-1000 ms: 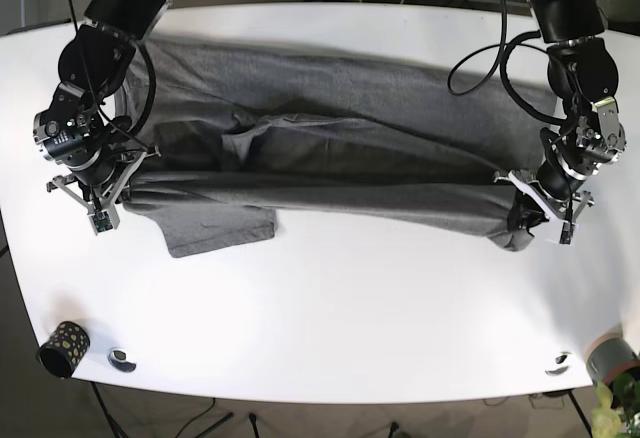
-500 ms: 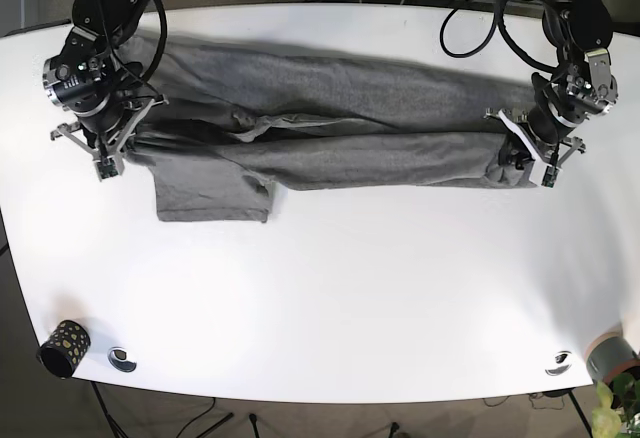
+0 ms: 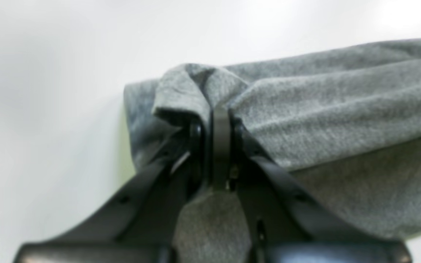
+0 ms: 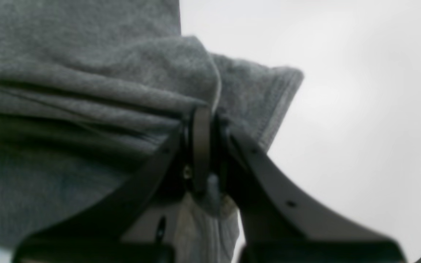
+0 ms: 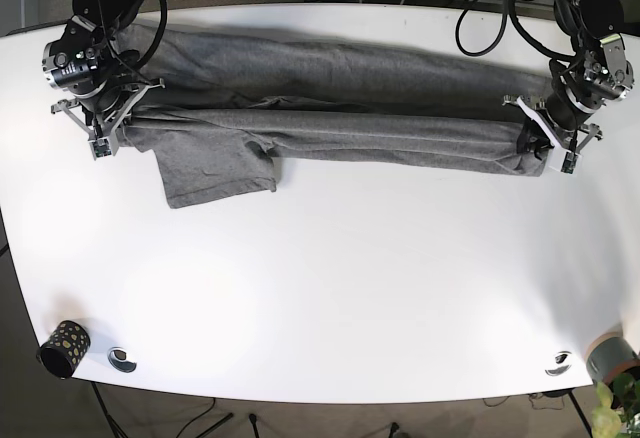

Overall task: Fold the T-shirt properly
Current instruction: 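Lift the side edges with both grippers and fold them over toward the collar, then release the folded edge and move the right gripper to the sleeve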

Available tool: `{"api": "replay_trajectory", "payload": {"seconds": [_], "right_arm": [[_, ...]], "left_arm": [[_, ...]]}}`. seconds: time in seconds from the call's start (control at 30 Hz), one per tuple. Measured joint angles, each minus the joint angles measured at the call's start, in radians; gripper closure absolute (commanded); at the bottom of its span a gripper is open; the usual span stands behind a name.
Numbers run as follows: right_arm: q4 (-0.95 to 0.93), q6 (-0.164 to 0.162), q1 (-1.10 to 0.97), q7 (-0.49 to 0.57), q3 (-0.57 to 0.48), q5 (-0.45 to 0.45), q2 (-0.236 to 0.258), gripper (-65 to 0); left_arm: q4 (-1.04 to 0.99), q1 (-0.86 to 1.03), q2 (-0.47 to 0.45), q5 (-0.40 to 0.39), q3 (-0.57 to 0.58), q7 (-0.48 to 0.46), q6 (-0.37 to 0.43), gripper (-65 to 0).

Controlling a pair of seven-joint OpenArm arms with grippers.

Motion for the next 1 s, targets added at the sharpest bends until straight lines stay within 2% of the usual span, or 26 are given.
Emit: {"api": "replay_trajectory", "payload": {"seconds": [0.17,0.27,0.33,0.4,0.53,0.6,0.7,0.87,0.93,1.0], "right_arm": [[0.025,0.000,-0.037,0.005,-0.001,0.008,0.000,-0.8],[0.023,0.000,-0.048,0.002,0.000,0.007,-0.003,-9.2],[0.023,0.000,-0.049,0.002,0.000,0.000,-0.005,-21.4],[0.023,0.000,-0.053,0.003,0.001,0.001,-0.004,-30.4],[0.024,-0.001,-0.055,0.002,0.055,0.018,-0.020,-46.6],[0.026,-0.001,-0.055,-0.003,0.097,0.059,-0.030,-50.6],[0.043,-0.002,-0.061,-0.014,0.130,0.167,-0.032,-52.6],[0.050,-0.002,-0.062,-0.014,0.123,0.323,-0.012,-52.8],[0.050,-0.001,-0.057,-0.011,0.122,0.355,0.002,-52.6],[0.042,-0.010,-0.041,-0.010,0.095,0.348,0.017,-52.6]], "left_arm": [[0.000,0.011,-0.024,-0.003,0.000,-0.003,-0.004,-0.4],[0.000,0.021,-0.026,-0.001,0.000,-0.003,-0.004,-0.6],[0.000,0.026,-0.031,0.000,0.000,-0.003,-0.004,-2.5],[0.000,0.028,-0.041,-0.001,0.000,0.007,-0.004,-9.3],[0.000,0.017,-0.047,0.012,0.000,0.068,0.004,-32.8],[0.000,0.006,-0.043,0.016,0.000,0.084,0.003,-39.2],[0.004,-0.002,-0.040,0.007,0.000,0.082,0.003,-40.1],[0.042,0.002,-0.035,0.008,-0.016,0.091,0.004,-40.3],[0.069,-0.002,-0.026,0.007,-0.025,0.088,0.004,-40.3],[0.085,-0.018,-0.006,0.008,-0.025,0.082,0.004,-40.3]]}}
